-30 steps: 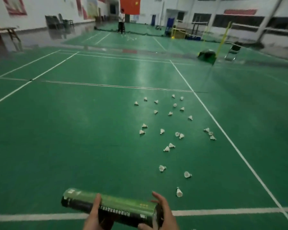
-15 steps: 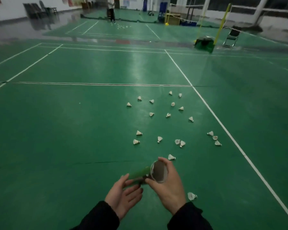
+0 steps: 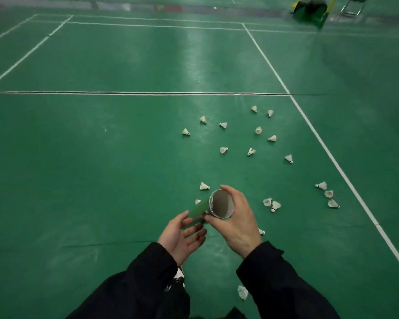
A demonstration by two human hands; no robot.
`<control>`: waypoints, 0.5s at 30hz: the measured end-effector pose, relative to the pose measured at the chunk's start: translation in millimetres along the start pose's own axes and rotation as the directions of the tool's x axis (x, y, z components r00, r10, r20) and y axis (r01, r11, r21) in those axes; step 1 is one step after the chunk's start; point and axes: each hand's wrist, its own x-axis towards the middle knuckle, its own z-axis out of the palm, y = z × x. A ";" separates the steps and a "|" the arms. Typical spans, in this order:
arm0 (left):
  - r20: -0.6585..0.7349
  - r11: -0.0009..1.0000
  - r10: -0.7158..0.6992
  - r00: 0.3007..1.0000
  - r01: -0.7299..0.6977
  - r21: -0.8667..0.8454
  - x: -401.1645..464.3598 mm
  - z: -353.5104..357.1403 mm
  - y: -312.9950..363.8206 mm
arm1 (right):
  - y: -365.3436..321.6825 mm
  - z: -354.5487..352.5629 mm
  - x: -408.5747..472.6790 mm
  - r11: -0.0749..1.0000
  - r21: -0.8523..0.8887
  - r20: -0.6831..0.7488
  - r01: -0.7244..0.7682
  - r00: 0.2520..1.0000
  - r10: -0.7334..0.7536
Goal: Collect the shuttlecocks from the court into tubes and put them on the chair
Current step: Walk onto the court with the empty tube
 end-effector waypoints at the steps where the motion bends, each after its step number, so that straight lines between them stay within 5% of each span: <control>1: 0.012 1.000 -0.009 1.000 0.009 0.020 14.6 9.8 22.2 | -4.4 1.0 27.2 1.000 -0.002 -0.014 -0.010 1.000 0.010; 15: 0.053 0.960 -0.060 0.997 0.043 0.278 260.6 214.0 301.2 | 30.9 -21.4 403.8 0.988 0.104 -0.184 -0.117 0.974 0.134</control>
